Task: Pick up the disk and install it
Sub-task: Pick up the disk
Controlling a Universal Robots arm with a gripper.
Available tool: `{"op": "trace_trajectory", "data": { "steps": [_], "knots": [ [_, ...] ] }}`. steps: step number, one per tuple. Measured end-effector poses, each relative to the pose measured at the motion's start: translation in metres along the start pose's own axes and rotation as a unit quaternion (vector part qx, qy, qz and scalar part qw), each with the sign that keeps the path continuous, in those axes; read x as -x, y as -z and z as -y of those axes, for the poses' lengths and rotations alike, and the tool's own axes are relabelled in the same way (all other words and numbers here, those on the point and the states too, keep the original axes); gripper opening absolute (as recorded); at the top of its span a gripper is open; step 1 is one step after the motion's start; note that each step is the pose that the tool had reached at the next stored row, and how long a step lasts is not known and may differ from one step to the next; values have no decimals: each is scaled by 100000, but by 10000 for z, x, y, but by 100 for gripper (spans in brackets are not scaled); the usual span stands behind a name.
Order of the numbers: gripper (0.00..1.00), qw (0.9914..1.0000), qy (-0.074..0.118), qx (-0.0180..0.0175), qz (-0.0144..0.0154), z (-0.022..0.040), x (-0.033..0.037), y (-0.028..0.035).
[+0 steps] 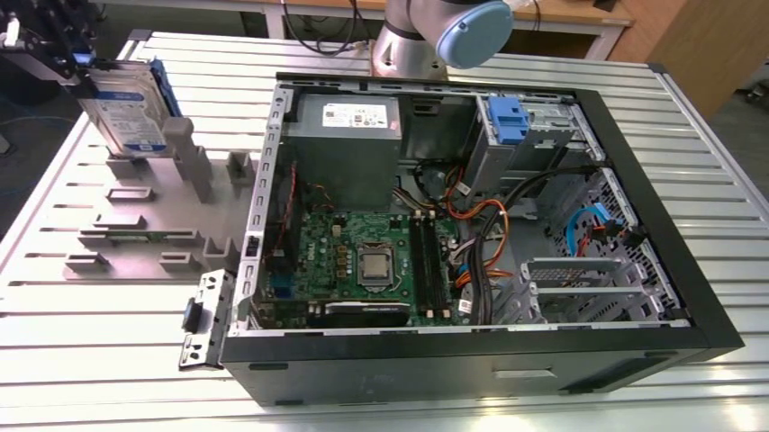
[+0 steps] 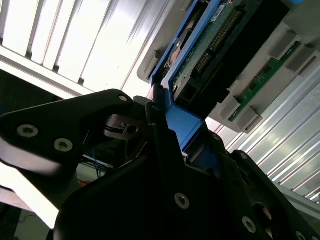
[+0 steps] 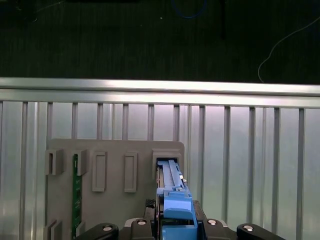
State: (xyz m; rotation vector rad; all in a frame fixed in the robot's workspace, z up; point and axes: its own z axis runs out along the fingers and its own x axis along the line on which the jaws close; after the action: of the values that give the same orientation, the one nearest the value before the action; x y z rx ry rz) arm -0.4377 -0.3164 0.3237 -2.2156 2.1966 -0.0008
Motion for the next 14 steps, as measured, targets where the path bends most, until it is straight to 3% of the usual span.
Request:
{"op": "trace_trajectory", "data": {
  "steps": [14],
  "knots": [
    [36,100000,0,21,-5,2,1,64]
  ]
}}
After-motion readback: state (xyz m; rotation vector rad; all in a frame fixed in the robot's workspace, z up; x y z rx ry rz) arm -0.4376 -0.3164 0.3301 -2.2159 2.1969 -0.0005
